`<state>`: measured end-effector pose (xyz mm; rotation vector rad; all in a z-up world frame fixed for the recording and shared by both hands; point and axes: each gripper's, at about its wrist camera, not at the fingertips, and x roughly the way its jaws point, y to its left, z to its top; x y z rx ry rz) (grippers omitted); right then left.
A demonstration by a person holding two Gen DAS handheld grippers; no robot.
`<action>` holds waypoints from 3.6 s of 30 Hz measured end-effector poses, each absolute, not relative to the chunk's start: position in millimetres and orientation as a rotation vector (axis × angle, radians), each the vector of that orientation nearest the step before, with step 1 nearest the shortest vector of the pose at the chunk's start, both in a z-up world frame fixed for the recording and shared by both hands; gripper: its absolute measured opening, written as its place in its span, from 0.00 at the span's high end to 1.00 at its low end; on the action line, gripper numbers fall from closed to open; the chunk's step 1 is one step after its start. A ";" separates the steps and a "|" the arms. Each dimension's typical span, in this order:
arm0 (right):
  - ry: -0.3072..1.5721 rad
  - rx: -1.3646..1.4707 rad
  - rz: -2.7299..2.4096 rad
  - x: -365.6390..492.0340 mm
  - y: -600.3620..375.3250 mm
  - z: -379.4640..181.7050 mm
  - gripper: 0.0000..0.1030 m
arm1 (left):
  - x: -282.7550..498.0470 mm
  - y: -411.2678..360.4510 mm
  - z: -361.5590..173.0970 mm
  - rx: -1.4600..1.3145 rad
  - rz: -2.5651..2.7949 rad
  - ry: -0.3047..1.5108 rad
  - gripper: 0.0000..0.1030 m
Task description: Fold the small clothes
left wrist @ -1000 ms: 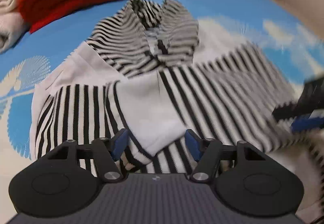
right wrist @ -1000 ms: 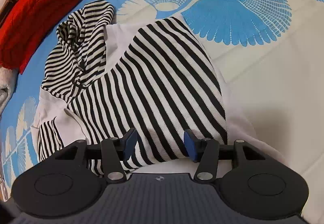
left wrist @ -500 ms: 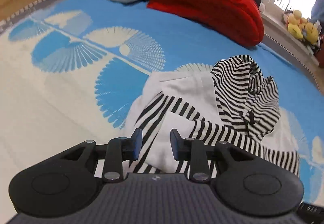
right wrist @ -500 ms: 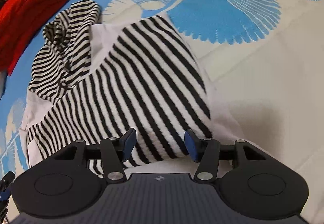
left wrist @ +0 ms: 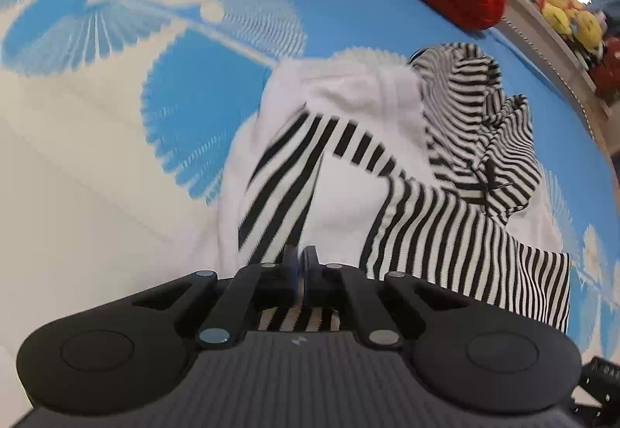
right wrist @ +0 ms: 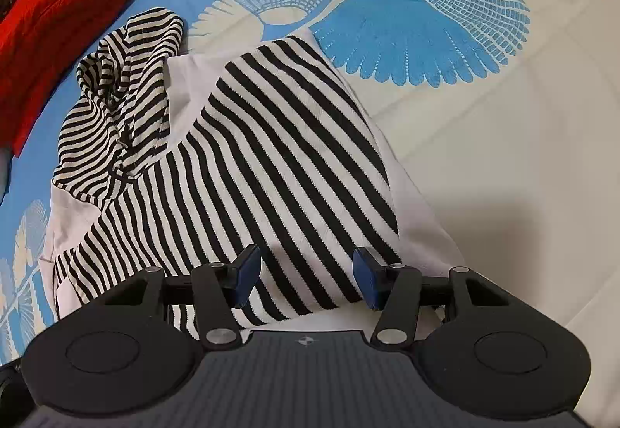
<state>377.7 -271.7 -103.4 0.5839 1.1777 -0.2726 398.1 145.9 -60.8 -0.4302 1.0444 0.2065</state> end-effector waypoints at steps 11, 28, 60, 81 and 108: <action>1.203 0.594 -0.309 377.1 -279.8 -111.8 0.47 | 386.2 143.5 -32.7 -0.383 0.257 1.057 0.82; 1.022 0.350 -0.200 382.5 -266.9 -58.2 0.47 | 400.0 89.9 -25.6 -0.197 0.110 0.959 0.59; 0.930 0.101 -0.186 357.8 -311.6 -13.0 0.36 | 424.1 34.8 45.0 0.000 0.138 0.645 0.27; 0.976 0.036 -0.187 371.3 -308.0 -35.5 0.37 | 728.7 57.9 -43.5 -0.200 -0.003 0.838 0.77; 0.951 0.150 -0.211 375.2 -325.6 -24.6 0.37 | 532.6 39.6 23.7 0.061 -0.571 0.656 0.99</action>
